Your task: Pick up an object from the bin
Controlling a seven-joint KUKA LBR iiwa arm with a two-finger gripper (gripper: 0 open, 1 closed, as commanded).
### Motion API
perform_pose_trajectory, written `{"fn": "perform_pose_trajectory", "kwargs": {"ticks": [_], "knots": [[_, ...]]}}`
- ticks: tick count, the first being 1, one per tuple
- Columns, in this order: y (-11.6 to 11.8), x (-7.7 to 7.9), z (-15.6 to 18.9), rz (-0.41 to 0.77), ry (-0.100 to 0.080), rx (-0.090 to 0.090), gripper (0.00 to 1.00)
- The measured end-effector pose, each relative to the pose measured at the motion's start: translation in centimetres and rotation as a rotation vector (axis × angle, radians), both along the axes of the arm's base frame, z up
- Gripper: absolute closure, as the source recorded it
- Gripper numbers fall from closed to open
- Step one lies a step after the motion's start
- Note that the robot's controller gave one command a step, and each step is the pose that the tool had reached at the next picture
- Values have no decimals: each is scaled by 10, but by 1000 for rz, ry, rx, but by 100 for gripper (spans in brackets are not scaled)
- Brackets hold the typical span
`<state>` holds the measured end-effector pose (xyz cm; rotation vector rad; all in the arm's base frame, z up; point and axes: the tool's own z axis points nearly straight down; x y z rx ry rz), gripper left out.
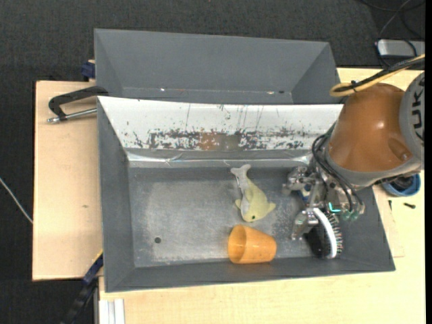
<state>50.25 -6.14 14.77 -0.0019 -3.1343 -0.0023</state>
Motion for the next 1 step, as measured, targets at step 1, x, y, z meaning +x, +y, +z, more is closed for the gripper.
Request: {"fn": "perform_pose_trajectory", "kwargs": {"ticks": [1], "knots": [[48,12,-76,96,-19,-3,0]]}}
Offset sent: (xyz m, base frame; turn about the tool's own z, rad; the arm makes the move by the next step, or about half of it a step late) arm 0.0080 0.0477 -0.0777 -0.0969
